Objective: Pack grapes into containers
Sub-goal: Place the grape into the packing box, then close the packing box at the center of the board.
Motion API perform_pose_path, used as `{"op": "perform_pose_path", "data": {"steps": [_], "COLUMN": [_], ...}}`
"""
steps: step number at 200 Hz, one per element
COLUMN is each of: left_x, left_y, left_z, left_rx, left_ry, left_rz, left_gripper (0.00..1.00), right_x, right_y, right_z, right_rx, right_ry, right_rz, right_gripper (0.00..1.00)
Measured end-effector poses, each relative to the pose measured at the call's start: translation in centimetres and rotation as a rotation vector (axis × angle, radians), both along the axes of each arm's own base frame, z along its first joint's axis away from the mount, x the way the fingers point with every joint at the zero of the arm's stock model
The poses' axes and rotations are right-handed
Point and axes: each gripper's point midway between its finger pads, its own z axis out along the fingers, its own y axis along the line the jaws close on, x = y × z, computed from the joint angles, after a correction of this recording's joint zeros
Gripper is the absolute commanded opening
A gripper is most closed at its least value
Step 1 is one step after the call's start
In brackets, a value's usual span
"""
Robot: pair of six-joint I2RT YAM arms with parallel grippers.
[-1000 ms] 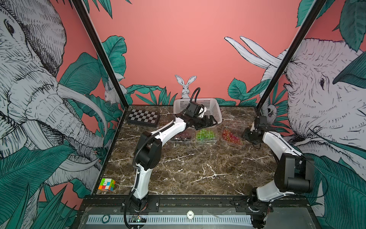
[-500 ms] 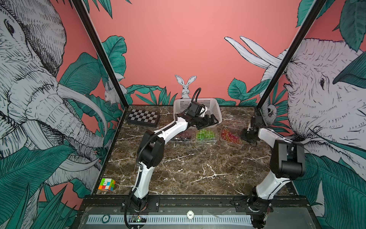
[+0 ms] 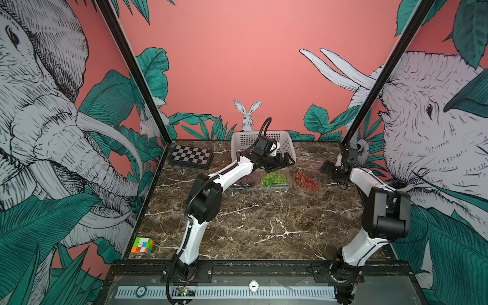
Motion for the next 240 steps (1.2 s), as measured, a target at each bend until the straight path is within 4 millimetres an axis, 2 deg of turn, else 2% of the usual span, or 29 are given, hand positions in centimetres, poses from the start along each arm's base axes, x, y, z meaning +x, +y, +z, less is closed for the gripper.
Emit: {"op": "perform_pose_path", "data": {"steps": [33,78,131,194,240], "left_x": [-1.0,-0.9,-0.7,-0.5,-0.4], "left_y": [-1.0,-1.3,-1.2,-1.4,-1.5], "left_z": [-0.3,-0.3,0.2,-0.6,-1.0], "left_rx": [0.003,0.003,0.008,0.021,0.028], "left_ry": [0.009,0.007,0.007,0.019,0.024], "left_rz": [-0.022,-0.023,-0.018,-0.018,-0.019], "left_gripper": [0.99,0.99,0.99,0.99,0.99], "right_x": [2.5,6.6,10.8,11.7,10.4], "right_y": [-1.0,0.2,0.9,2.1,2.8], "right_z": [-1.2,-3.7,-2.6,-0.9,-0.6], "right_rx": [0.106,0.25,0.373,0.469,0.487], "right_ry": [-0.069,-0.119,-0.243,-0.344,-0.349], "right_rz": [-0.013,0.062,0.167,0.26,0.284], "right_gripper": [0.99,0.99,0.98,0.99,0.99]}}
